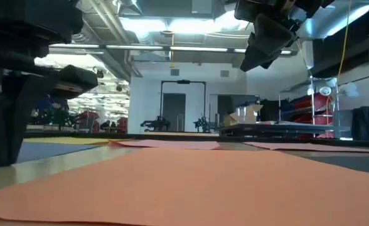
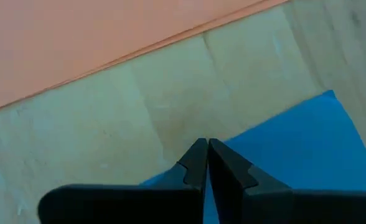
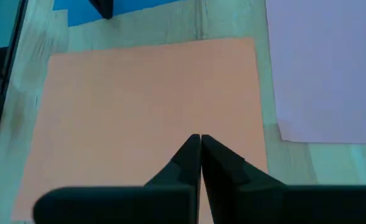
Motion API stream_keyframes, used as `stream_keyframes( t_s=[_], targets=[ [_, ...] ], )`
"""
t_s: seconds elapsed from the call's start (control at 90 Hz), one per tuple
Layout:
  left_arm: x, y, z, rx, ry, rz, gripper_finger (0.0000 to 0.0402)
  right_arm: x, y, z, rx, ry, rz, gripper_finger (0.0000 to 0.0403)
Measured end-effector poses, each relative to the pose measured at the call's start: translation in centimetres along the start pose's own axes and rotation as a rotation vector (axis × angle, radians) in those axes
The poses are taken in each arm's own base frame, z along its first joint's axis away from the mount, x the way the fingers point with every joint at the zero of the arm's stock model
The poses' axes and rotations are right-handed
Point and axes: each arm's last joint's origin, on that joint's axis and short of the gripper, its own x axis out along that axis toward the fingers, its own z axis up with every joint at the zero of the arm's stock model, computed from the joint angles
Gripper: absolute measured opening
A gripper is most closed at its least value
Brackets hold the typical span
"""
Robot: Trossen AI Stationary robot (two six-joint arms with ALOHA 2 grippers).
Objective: Organize paper
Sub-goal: Stack the violet paper on top of the violet paper
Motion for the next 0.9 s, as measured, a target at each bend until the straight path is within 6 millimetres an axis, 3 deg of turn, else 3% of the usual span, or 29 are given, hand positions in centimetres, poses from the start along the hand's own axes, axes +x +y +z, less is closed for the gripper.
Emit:
stream_keyframes(
  t_s=[0.389, 0.678, 0.9],
  targets=[
    [-0.2, -0.2, 0.8, 0.041, -0.05, -0.064, 0.0, 0.0, 0.0, 0.0, 0.0, 0.001, 0.003, 0.0],
    [1.3, -1.3, 0.5, 0.058, -0.004, -0.133, 0.0, 0.0, 0.0, -0.1, 0.001, 0.007, 0.006, 0.0],
    [0.5, -1.5, 0.1, 0.015, 0.024, -0.143, 0.0, 0.0, 0.0, -0.1, 0.001, 0.012, 0.009, 0.0]
  ],
)
